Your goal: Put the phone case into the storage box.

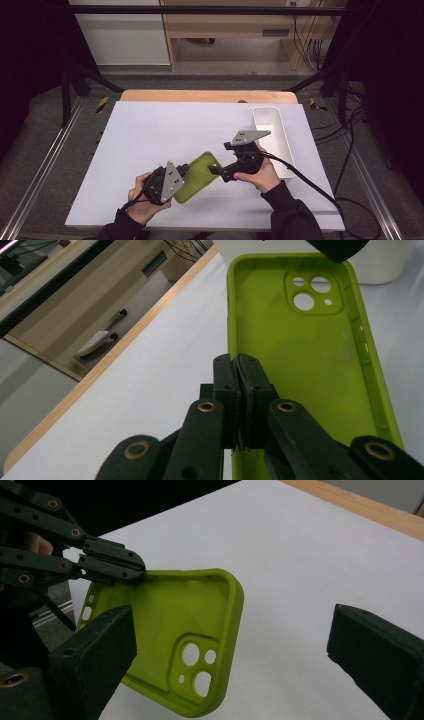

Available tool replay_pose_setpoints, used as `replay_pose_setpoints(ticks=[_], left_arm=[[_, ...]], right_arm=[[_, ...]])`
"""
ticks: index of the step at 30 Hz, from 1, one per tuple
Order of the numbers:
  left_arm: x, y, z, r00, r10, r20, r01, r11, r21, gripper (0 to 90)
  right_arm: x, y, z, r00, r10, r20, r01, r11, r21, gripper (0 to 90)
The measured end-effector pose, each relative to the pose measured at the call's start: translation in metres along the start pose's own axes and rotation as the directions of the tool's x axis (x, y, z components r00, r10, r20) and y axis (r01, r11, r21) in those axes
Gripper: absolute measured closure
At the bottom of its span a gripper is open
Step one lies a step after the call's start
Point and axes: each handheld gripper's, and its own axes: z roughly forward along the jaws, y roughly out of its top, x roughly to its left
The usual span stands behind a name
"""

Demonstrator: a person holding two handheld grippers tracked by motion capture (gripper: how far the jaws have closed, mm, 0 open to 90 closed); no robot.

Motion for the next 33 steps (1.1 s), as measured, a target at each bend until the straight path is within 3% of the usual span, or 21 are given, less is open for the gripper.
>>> replay_pose_setpoints(ticks=[16, 24, 33], left_arm=[[-0.0044, 0.0026, -0.0017, 0.9993, 0.036, -0.013, -0.036, 0.9993, -0.011, 87.6], [-0.0056, 0.0030, -0.0017, 0.9989, 0.044, -0.014, -0.044, 0.9990, -0.010, 87.7], [-0.0064, 0.0029, -0.0009, 0.9988, 0.048, -0.009, -0.048, 0.9988, -0.009, 87.6]], right_arm=[[0.0012, 0.0021, 0.0058, 0.9995, -0.006, -0.032, 0.007, 0.999, 0.044, 12.7], [0.0002, 0.0025, 0.0063, 0.9991, 0.009, -0.042, -0.007, 0.999, 0.042, 16.2], [-0.0003, 0.0018, 0.0076, 0.9983, 0.010, -0.058, -0.007, 0.999, 0.053, 24.4]])
